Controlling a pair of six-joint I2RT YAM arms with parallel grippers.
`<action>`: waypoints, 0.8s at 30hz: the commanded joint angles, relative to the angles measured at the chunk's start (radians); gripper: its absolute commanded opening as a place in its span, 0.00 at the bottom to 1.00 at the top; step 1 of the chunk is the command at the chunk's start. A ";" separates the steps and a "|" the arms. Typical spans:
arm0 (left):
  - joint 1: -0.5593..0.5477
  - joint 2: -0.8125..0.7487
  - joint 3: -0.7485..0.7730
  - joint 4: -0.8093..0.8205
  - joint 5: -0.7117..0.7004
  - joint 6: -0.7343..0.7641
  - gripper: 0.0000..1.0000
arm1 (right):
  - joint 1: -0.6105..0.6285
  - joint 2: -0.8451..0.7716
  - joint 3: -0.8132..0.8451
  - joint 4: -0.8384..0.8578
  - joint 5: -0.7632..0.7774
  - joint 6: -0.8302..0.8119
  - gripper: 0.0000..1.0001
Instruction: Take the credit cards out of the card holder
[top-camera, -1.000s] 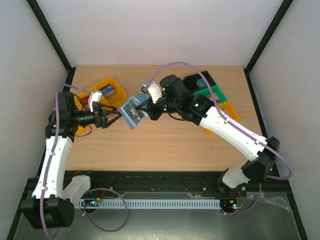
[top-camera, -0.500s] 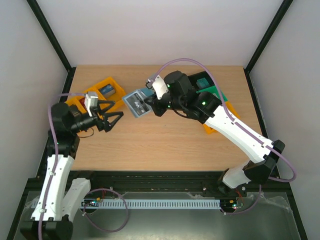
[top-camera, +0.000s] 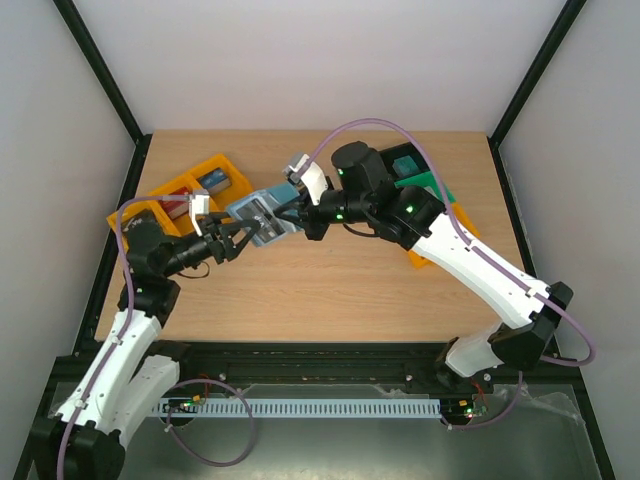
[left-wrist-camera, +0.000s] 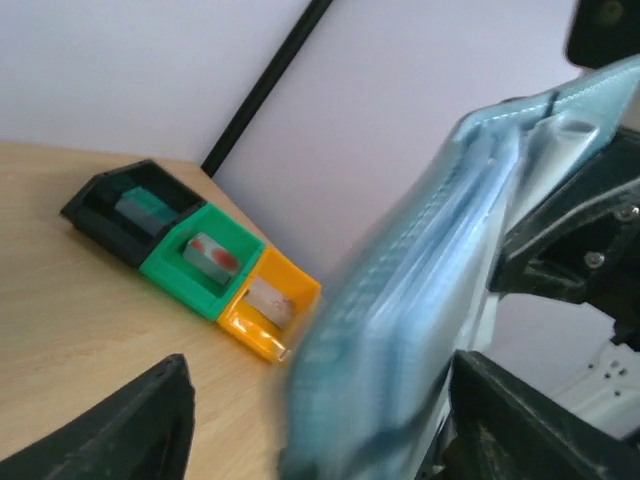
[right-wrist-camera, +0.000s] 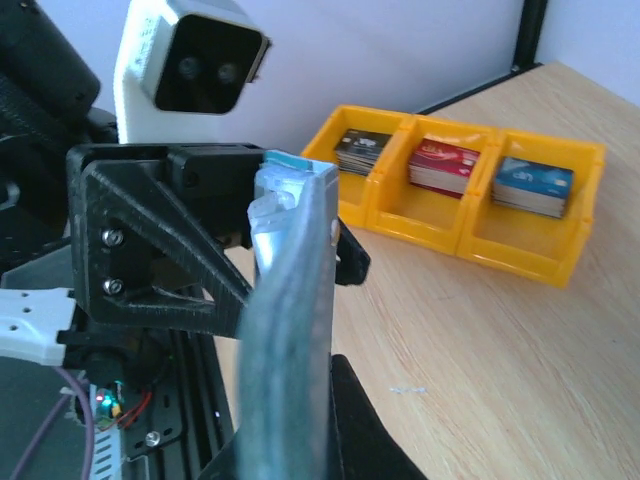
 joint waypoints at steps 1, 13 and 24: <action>-0.018 -0.002 -0.011 0.150 0.045 -0.067 0.55 | 0.003 -0.035 -0.009 0.070 -0.109 -0.026 0.02; 0.015 -0.045 0.021 -0.208 -0.245 0.132 0.02 | -0.106 -0.058 -0.105 0.101 0.155 0.138 0.33; -0.018 -0.004 0.125 -0.538 -1.035 0.517 0.02 | 0.017 -0.030 -0.123 0.174 0.032 0.051 0.42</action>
